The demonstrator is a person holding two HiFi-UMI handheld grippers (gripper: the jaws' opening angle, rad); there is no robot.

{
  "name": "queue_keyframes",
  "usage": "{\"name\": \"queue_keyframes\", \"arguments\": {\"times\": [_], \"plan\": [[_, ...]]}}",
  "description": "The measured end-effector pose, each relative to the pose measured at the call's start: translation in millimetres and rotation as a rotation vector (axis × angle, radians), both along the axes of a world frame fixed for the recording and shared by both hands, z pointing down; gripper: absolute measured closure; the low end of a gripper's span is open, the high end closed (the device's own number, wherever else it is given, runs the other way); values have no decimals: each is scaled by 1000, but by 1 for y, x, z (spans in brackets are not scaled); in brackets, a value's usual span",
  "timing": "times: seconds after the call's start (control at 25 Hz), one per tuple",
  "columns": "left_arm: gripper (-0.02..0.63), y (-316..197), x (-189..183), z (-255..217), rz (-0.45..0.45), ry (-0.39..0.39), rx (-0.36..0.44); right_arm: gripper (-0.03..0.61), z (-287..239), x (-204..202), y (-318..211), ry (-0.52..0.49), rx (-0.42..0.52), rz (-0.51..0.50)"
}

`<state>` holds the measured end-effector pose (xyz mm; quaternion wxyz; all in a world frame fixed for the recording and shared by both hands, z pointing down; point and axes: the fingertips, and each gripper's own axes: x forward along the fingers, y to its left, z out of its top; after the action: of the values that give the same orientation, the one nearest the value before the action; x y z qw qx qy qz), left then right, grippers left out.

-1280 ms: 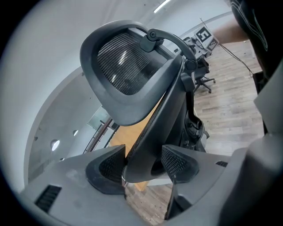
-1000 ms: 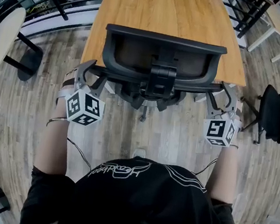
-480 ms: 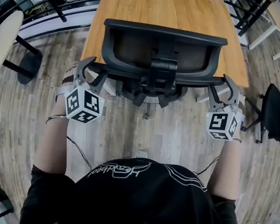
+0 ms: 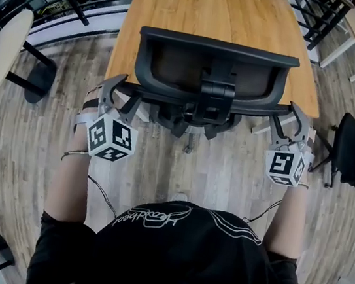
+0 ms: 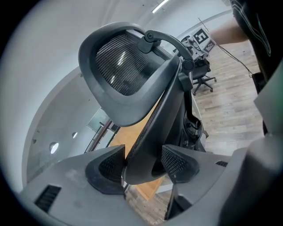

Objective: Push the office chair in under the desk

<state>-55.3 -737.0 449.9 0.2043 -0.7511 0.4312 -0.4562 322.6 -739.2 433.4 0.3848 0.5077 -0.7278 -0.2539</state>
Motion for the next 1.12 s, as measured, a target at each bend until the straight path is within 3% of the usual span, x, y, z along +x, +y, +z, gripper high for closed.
{"name": "queue_keyframes", "arguments": {"times": [0.28,0.4,0.48,0.6,0.72,0.84,0.96,1.12], "plan": [[371,17,3,-3,44,91,-115,319,5,2,6,51,-68,-7],[371,39,3,-14,30,141,-106,319,2,5,16,45,-77,21],[371,59,2,-23,16,206,-103,321,-8,8,29,-31,-84,43],[371,97,5,-34,-6,337,-116,321,-27,10,59,-233,-110,47],[373,140,22,-50,-5,460,-119,323,-38,4,101,-400,-164,2],[379,185,50,-64,10,612,-145,358,-50,-11,151,-504,-198,-75],[490,232,86,-75,44,790,-200,436,-64,-30,206,-586,-233,-158],[539,297,135,-90,102,959,-254,478,-77,-47,280,-669,-283,-263]]}}
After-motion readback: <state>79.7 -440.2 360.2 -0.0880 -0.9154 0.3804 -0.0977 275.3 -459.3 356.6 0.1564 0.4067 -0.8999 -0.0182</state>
